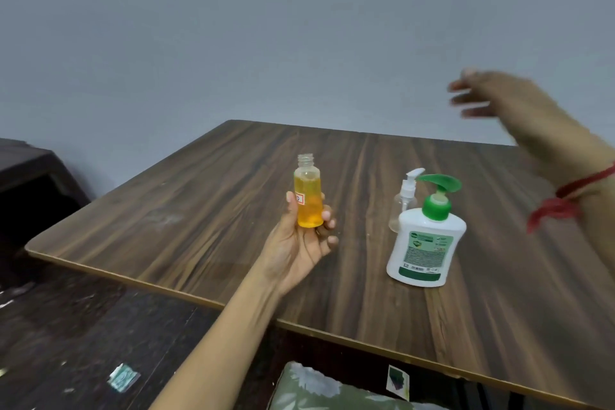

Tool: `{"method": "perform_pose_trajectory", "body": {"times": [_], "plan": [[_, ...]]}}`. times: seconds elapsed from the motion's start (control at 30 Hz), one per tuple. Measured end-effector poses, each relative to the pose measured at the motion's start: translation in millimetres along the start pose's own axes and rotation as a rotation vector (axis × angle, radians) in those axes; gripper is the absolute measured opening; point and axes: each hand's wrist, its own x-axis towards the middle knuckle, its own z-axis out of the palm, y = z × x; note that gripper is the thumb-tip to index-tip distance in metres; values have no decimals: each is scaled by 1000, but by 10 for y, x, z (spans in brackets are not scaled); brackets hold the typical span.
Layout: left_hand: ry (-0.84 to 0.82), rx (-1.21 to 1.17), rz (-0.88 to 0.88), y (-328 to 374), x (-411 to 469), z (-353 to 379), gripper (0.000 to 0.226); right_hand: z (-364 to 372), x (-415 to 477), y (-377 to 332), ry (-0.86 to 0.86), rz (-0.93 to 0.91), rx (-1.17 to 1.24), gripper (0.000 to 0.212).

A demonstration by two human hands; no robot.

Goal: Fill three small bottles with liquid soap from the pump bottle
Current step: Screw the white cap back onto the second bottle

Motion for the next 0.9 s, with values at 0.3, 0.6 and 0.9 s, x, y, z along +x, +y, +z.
{"method": "perform_pose_trajectory", "body": {"times": [0.3,0.6,0.9], "plan": [[118,476,144,415,-303,-376,52,1208,-945,-2,-259,-249,-221,4],[185,740,122,381,-340,-319,69,2097,-608,782,-466,-115,-604,30],[251,871,125,372,-335,-423,40,2325,-540,958,-562,-77,-588,38]]}}
